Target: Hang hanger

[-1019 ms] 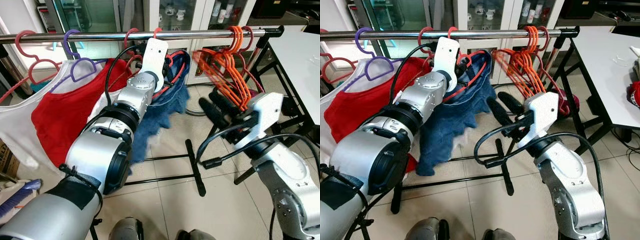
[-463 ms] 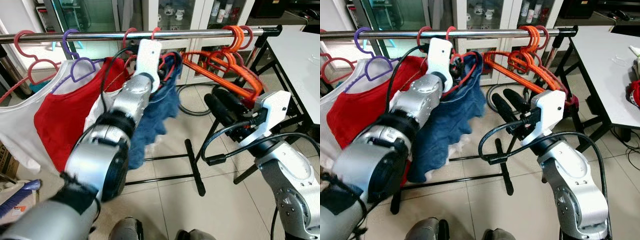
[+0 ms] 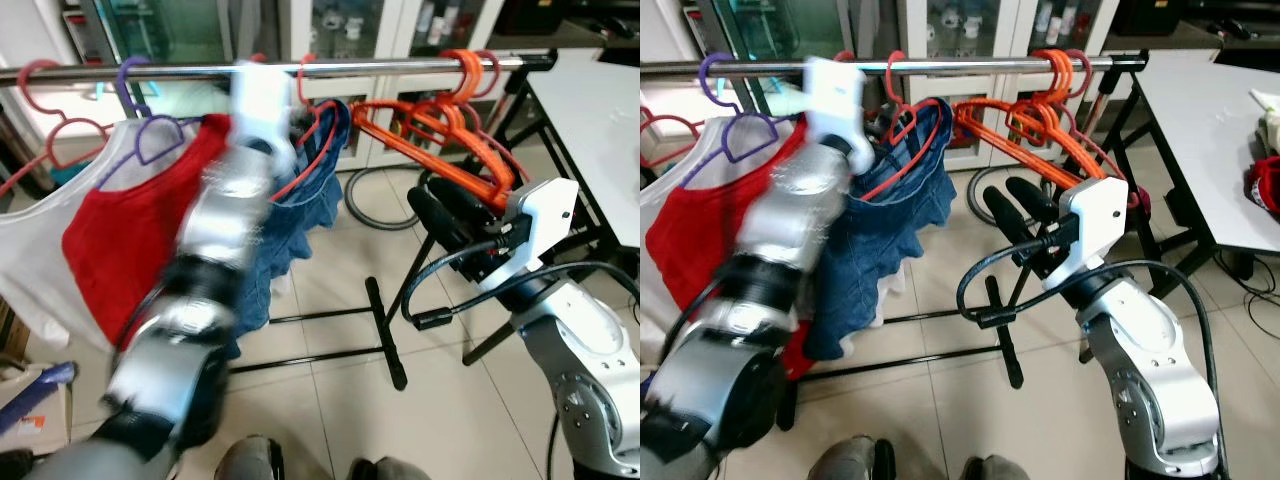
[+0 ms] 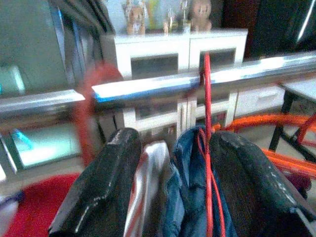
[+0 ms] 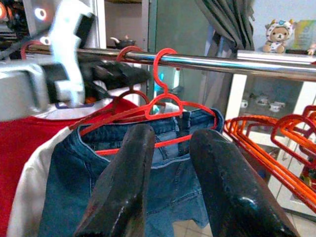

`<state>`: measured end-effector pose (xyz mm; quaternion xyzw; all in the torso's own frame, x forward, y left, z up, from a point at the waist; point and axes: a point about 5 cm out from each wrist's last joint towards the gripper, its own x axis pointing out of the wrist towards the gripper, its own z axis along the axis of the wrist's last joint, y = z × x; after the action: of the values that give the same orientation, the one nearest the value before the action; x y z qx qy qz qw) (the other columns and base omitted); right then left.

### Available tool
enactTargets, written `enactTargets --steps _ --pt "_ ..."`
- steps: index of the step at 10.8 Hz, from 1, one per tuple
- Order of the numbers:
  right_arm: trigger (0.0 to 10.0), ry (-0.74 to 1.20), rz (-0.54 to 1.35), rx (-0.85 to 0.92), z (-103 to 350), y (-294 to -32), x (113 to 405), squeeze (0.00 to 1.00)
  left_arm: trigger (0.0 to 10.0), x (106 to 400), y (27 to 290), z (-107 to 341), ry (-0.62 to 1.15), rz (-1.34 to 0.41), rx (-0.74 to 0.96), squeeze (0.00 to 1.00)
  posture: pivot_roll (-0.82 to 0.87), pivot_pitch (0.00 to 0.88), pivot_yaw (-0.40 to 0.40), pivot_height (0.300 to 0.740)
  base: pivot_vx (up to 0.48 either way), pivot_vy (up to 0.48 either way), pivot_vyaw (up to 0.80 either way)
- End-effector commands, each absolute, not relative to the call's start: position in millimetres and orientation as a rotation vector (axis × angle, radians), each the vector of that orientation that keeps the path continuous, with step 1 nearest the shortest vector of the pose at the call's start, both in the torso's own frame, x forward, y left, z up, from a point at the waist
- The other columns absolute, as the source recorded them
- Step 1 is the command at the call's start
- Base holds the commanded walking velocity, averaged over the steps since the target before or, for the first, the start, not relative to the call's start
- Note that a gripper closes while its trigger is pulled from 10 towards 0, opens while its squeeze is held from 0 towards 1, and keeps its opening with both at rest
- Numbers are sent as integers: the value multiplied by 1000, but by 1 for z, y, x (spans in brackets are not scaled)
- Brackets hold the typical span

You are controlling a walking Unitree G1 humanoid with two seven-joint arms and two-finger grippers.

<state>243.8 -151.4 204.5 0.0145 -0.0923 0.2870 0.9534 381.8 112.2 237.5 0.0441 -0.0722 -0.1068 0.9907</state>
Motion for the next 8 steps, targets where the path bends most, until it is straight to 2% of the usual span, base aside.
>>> enactTargets --steps 1,3,4,5,8 --pt "10000 -185 568 25 205 -155 244 0 10000 372 109 247 -183 -276 66 0 -23 59 -40 740 0 0 0" --pt "10000 -182 566 20 208 -155 242 0 10000 340 125 261 -257 -327 43 0 -25 68 -26 740 0 0 0" --pt "10000 -159 564 8 206 -155 239 0 10000 305 151 266 -289 -253 62 0 -14 79 -37 740 0 0 0" --pt "10000 -143 572 -20 203 -150 237 0 10000 289 170 260 -251 -215 93 0 0 76 -50 740 0 0 0" --pt "10000 -91 556 -26 191 -142 243 0 10000 269 193 244 -172 -170 228 0 45 84 -73 740 0 0 0"
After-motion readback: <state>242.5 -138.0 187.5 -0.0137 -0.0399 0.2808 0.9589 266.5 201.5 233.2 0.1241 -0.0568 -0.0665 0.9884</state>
